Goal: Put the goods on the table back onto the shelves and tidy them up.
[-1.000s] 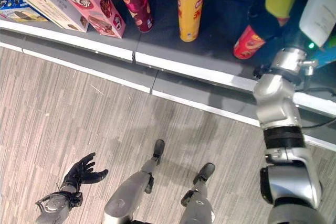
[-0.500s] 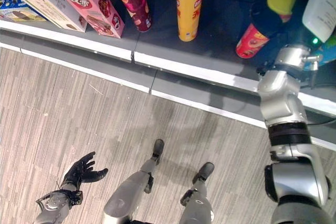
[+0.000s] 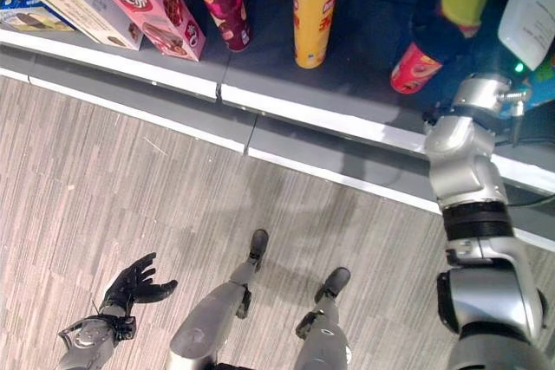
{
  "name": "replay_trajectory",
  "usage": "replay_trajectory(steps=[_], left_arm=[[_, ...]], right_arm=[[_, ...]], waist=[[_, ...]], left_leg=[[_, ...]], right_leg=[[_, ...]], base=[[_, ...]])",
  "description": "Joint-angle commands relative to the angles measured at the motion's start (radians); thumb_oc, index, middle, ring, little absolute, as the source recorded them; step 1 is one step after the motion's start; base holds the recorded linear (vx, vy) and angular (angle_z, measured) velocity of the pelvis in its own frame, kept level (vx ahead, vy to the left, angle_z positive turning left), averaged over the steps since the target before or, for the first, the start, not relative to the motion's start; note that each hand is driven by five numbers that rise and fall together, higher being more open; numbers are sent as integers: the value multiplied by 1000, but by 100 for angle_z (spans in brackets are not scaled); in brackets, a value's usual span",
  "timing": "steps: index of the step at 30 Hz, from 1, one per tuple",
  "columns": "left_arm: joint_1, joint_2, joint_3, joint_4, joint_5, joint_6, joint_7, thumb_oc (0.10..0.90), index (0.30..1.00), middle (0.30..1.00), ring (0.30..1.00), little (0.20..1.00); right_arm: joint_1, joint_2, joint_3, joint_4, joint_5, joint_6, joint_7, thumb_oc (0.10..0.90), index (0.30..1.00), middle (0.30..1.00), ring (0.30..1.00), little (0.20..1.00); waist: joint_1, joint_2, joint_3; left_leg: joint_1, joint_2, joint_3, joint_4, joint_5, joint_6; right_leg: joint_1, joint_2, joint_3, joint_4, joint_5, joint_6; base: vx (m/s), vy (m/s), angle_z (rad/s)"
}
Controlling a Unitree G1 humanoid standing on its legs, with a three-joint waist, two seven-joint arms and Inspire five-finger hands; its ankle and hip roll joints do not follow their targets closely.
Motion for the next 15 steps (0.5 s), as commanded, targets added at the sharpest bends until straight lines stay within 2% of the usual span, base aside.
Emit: replay_trajectory(steps=[1,15], left_arm=[[24,74,-21,44,-21,-41,46,800,900,900,900,900],[15,71,-21,66,-21,-40,45,800,900,900,900,900]], right_arm=[[-130,-95,54,-11,8,-48,-57,800,900,900,900,900],[-142,-98,52,-9,26,-55,-63,800,900,900,900,900]], waist=[[13,-19,-62],[9,-24,-71]], left_leg=[[-15,26,-24,2,-26,-54],[-5,25,-24,2,-31,-52]], right_leg=[[-139,-96,56,207,-35,37],[-130,-97,55,205,-33,39]], base=[[0,0,0],[0,0,0]])
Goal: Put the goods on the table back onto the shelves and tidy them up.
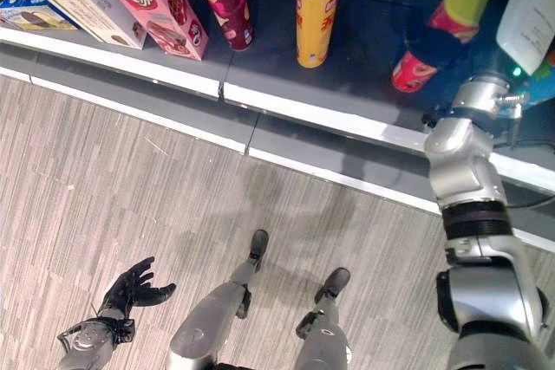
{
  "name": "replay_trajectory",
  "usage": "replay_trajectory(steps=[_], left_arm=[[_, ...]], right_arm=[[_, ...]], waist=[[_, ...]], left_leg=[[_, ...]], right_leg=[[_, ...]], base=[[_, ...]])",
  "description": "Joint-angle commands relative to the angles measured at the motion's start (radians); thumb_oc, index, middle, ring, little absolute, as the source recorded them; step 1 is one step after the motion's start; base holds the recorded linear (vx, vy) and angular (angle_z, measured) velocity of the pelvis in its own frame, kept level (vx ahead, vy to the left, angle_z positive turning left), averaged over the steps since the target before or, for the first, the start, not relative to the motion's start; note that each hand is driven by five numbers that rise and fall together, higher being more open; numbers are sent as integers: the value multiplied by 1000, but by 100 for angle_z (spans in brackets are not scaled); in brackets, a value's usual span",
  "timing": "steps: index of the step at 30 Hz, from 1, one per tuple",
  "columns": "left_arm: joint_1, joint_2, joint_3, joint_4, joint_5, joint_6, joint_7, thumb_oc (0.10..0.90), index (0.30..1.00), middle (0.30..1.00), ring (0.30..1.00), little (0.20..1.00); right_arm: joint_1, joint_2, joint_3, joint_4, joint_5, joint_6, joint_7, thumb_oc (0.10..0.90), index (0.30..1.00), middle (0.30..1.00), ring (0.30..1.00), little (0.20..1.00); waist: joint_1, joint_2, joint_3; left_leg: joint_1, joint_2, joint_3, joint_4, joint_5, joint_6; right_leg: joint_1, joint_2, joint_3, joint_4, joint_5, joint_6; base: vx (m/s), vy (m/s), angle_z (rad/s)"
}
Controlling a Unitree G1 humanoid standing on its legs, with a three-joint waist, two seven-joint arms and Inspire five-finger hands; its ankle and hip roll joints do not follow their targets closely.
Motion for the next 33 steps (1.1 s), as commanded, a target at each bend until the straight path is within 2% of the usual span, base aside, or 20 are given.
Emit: replay_trajectory(steps=[1,15,26,33], left_arm=[[16,72,-20,35,-20,-40,44,800,900,900,900,900],[5,64,-24,66,-1,-32,49,800,900,900,900,900],[-1,61,-18,101,17,-24,39,800,900,900,900,900],[0,51,-4,150,41,-8,31,800,900,900,900,900]], right_arm=[[-134,-101,42,-44,5,-55,-65,800,900,900,900,900],[-108,-122,-10,-149,-71,-38,-117,800,900,900,900,900],[-100,-131,0,-171,-90,-40,-94,800,900,900,900,900],[-63,-108,18,-198,-106,-53,-53,800,900,900,900,900]], waist=[[7,-24,-72],[1,-39,-106],[-7,-50,-136],[-16,-69,-183]], left_leg=[[-4,24,-23,2,-38,-58],[24,27,-24,2,-52,-58],[56,33,-16,2,-62,-59],[93,45,-3,2,-76,-63]], right_leg=[[-129,-97,54,203,-33,39],[-96,-91,54,197,-39,42],[-65,-88,57,194,-44,42],[-7,-72,49,155,-43,40]], base=[[0,0,0],[0,0,0],[0,0,0],[25,-11,0]])
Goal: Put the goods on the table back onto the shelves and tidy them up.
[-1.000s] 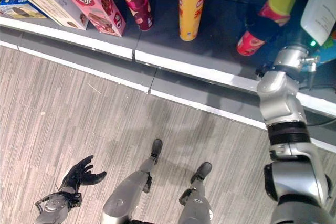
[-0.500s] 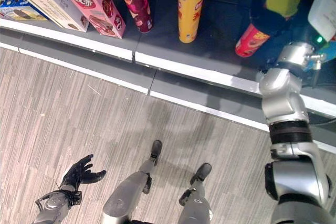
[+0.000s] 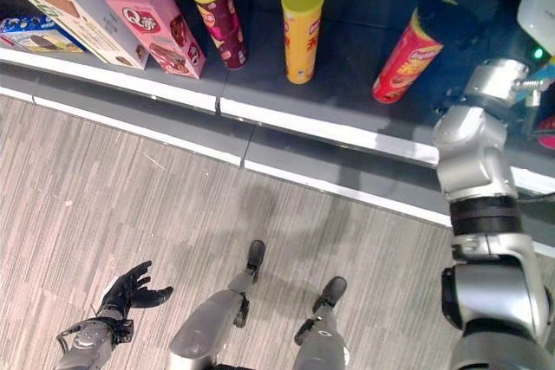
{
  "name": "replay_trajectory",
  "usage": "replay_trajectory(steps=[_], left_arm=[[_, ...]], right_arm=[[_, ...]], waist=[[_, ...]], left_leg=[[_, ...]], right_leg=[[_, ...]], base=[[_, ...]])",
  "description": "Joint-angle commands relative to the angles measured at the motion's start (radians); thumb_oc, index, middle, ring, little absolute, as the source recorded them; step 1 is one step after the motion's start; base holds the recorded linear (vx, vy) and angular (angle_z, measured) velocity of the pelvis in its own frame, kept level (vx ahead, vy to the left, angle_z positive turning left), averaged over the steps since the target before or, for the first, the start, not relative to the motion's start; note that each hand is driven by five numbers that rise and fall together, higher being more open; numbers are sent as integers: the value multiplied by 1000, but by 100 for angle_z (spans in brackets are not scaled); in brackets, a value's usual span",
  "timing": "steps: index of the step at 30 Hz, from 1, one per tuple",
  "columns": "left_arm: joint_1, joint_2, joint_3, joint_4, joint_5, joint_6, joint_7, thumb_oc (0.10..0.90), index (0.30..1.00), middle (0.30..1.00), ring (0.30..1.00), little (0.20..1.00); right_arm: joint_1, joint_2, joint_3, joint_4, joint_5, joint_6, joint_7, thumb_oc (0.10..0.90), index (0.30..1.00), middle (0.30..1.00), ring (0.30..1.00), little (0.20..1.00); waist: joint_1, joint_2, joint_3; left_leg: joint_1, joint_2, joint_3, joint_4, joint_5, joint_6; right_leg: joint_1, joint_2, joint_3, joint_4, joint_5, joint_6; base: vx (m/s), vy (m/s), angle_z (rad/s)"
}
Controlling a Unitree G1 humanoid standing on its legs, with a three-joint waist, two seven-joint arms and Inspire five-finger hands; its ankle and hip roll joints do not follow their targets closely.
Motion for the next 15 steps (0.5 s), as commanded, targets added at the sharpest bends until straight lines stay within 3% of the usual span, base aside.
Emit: replay_trajectory(steps=[1,7,14,15], left_arm=[[39,51,-5,73,38,-10,27,800,900,900,900,900],[43,40,16,102,57,2,26,800,900,900,900,900],[63,7,62,144,90,26,24,800,900,900,900,900],[73,-7,84,165,99,34,22,800,900,900,900,900]], right_arm=[[-27,-73,52,-123,-62,-61,-22,800,900,900,900,900],[53,-20,30,-189,-64,-83,18,800,900,900,900,900],[291,115,-68,-398,25,-163,114,800,900,900,900,900],[377,165,-102,-456,77,-194,148,800,900,900,900,900]], waist=[[12,-72,-193],[0,-93,-230],[-32,-137,-280],[-44,-149,-292]], left_leg=[[21,44,-1,2,-80,-64],[46,56,11,2,-87,-67],[81,79,47,2,-104,-73],[98,87,60,2,-111,-74]], right_leg=[[-76,-70,47,148,-44,40],[-31,-51,43,97,-30,37],[13,-24,57,46,-20,33],[27,-16,63,39,-23,31]], base=[[30,-19,2],[23,-14,-1],[51,-26,-9],[64,-19,-17]])
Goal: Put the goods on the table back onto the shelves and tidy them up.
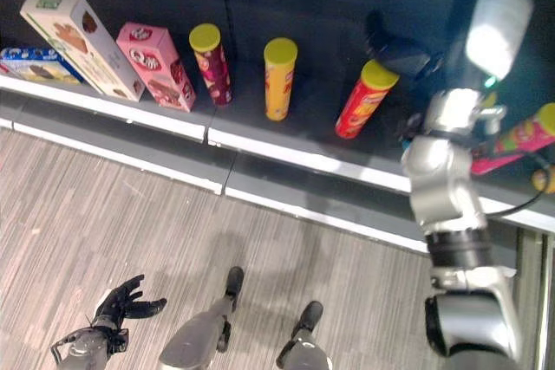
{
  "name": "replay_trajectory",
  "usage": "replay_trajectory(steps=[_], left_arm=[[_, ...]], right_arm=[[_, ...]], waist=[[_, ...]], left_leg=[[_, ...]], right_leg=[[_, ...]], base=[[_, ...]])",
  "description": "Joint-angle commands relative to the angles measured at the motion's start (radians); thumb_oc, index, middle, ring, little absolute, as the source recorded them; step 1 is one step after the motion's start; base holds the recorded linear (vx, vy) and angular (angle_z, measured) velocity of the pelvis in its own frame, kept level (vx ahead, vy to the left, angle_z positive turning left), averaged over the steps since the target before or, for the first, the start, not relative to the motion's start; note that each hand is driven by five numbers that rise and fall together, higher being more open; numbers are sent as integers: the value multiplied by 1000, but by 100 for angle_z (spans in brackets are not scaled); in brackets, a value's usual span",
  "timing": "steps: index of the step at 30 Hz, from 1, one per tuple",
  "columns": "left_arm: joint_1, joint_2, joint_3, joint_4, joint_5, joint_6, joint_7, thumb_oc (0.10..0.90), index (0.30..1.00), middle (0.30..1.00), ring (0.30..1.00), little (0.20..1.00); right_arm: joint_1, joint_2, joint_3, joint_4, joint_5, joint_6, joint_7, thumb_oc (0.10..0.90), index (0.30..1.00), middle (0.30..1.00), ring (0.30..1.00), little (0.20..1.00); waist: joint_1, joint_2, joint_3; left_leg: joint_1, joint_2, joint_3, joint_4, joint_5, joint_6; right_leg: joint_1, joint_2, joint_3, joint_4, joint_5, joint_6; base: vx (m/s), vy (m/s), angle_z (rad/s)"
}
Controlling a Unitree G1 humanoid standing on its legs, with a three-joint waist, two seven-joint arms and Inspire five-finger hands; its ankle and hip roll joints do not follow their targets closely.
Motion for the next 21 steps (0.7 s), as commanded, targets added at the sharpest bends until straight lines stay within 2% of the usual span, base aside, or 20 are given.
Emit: replay_trajectory(steps=[1,5,6,7,10,12,13,15,16,17,18,21], left_arm=[[59,34,24,86,46,3,22,800,900,900,900,900],[81,13,81,113,66,9,13,800,900,900,900,900],[82,15,80,113,67,9,13,800,900,900,900,900],[94,8,102,115,67,6,5,800,900,900,900,900],[92,5,137,174,73,10,-10,800,900,900,900,900],[84,6,164,207,58,7,-17,800,900,900,900,900],[77,8,173,216,55,8,-21,800,900,900,900,900],[80,10,192,236,65,-2,-51,800,900,900,900,900],[83,8,198,235,66,-8,-70,800,900,900,900,900],[83,8,198,235,66,-8,-70,800,900,900,900,900],[83,6,201,243,69,-9,-67,800,900,900,900,900],[57,16,221,305,70,-15,-49,800,900,900,900,900]], right_arm=[[73,2,-56,-112,107,-125,43,800,900,900,900,900],[263,69,-144,-267,245,-212,150,800,900,900,900,900],[268,70,-148,-272,248,-211,154,800,900,900,900,900],[341,89,-184,-324,369,-249,230,800,900,900,900,900],[437,139,-198,-347,663,-295,380,800,900,900,900,900],[511,179,-188,-338,877,-292,499,800,900,900,900,900],[559,193,-168,-314,977,-264,566,800,900,900,900,900],[694,172,-127,-235,1021,-184,682,800,900,900,900,900],[749,172,-110,-131,915,-160,669,800,900,900,900,900],[749,172,-109,-131,914,-160,669,800,900,900,900,900],[761,196,-94,-55,892,-153,654,800,900,900,900,900],[782,293,-48,126,908,-141,650,800,900,900,900,900]], waist=[[-29,-33,-158],[-71,-57,-193],[-69,-58,-194],[-88,-68,-208],[-115,-85,-225],[-128,-97,-236],[-135,-103,-241],[-149,-118,-259],[-155,-120,-266],[-155,-120,-267],[-156,-121,-270],[-168,-126,-275]], left_leg=[[37,70,36,3,-90,-63],[70,88,73,3,-104,-68],[70,88,74,3,-104,-68],[84,95,93,3,-109,-70],[106,104,121,3,-115,-73],[121,108,139,3,-120,-75],[126,110,148,3,-121,-75],[142,113,166,3,-126,-77],[154,112,173,3,-131,-76],[153,112,174,3,-131,-76],[161,112,180,3,-134,-73],[183,112,202,3,-142,-69]], right_leg=[[-29,-29,38,54,-21,37],[-11,-11,65,36,-20,36],[-10,-11,66,35,-20,36],[-6,-4,81,31,-19,36],[-5,6,102,27,-15,38],[-2,10,117,25,-13,37],[0,11,124,25,-11,37],[4,14,139,24,-10,39],[9,14,145,23,-9,41],[8,14,145,23,-9,41],[10,13,151,24,-9,41],[14,14,171,28,-10,41]], base=[[85,-25,-14],[73,-1,-23],[55,8,-24],[53,8,-27],[43,17,-32],[47,18,-41],[54,25,-41],[50,28,-37],[30,22,-23],[36,29,-14],[28,17,-16],[48,18,-39]])
